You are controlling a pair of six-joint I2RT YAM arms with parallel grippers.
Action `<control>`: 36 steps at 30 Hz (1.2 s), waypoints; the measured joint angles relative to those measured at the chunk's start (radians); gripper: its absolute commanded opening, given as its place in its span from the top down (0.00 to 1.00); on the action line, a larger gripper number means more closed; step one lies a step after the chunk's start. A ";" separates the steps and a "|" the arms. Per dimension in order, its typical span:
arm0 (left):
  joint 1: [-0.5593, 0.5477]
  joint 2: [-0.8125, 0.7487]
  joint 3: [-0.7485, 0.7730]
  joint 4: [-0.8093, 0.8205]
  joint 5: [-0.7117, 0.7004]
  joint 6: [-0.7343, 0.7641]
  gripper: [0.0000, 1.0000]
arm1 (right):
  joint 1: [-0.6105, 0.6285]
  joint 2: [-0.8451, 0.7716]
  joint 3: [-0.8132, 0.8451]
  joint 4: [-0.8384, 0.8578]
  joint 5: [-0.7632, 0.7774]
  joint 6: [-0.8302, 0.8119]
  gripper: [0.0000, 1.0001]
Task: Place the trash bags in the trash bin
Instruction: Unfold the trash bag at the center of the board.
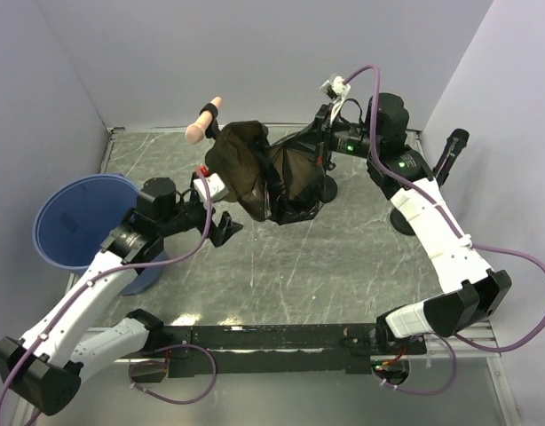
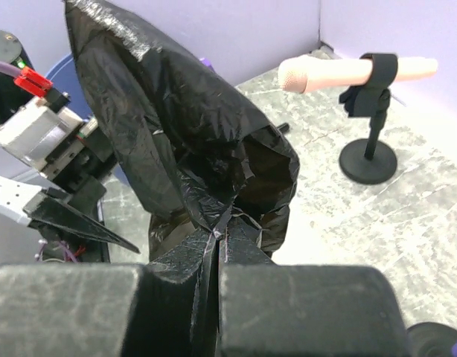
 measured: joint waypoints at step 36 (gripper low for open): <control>0.049 0.120 0.178 0.133 -0.195 0.155 0.03 | -0.011 0.024 0.050 -0.021 0.084 -0.021 1.00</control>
